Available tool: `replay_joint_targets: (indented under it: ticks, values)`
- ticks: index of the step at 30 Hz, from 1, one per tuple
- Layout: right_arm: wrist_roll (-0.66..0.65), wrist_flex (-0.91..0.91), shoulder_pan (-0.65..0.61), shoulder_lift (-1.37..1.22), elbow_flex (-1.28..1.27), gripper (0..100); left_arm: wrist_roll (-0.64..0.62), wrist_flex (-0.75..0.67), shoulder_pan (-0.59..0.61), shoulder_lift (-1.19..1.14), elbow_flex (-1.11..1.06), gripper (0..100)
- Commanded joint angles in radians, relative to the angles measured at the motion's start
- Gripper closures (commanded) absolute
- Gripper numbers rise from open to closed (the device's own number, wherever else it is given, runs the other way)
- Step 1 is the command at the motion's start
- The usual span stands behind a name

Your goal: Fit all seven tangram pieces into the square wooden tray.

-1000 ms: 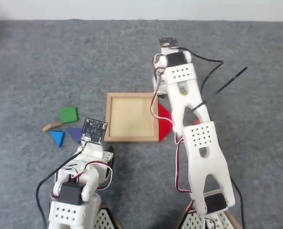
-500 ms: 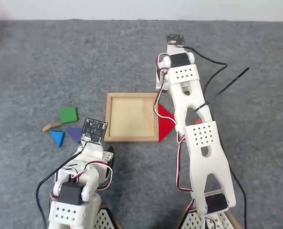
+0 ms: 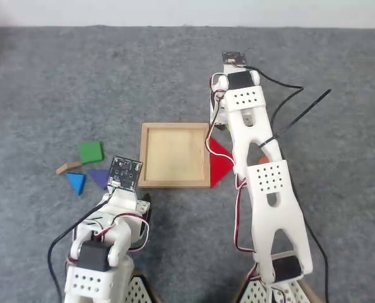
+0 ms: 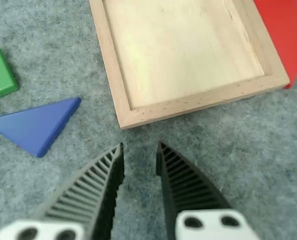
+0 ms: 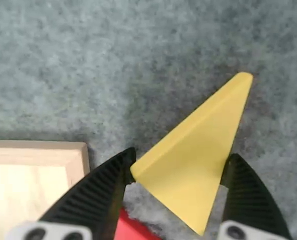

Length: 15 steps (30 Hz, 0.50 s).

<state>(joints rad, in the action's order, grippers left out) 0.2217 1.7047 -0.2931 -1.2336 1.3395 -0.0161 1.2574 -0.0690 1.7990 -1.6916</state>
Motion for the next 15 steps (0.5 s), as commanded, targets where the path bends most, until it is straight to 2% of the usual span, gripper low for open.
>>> replay_joint_targets:
  ticks: [1,4,10,15]
  values:
    - [-0.011,-0.005,0.033,0.015,0.037,78.2,-0.006,0.003,-0.003,0.017,0.008,90]
    - [-0.014,-0.012,0.051,0.015,0.037,85.0,-0.006,0.003,-0.003,0.017,0.008,90]
    - [-0.018,-0.012,0.068,0.021,0.038,89.1,-0.006,0.003,-0.003,0.017,0.008,90]
    - [-0.103,0.047,0.064,0.05,0.121,97.9,-0.006,0.003,-0.003,0.017,0.008,90]
